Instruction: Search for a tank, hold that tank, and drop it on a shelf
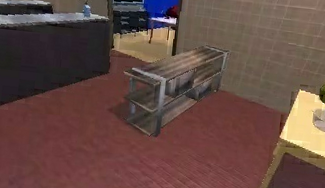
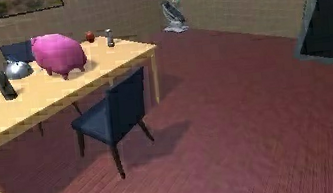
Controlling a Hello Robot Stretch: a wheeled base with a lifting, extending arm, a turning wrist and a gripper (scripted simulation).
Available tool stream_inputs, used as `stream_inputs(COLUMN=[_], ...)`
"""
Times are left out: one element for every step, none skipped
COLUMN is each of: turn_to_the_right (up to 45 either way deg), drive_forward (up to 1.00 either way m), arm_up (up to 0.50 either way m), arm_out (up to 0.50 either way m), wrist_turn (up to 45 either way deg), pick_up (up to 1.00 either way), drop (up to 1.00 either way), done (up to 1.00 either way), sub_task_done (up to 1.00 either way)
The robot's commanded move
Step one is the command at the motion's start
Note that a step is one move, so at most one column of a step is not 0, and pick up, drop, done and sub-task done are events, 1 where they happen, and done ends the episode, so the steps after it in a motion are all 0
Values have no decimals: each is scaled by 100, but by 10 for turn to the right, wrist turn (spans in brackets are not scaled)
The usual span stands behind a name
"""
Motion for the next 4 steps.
stream_inputs(turn_to_the_right=[420,0,-450,-330], drive_forward=[0,30,0,0], arm_up=[0,0,0,0], arm_out=[0,0,0,0], wrist_turn=[0,0,0,0], pick_up=[0,0,0,0], drop=[0,0,0,0], done=[0,0,0,0], sub_task_done=[0,0,0,0])
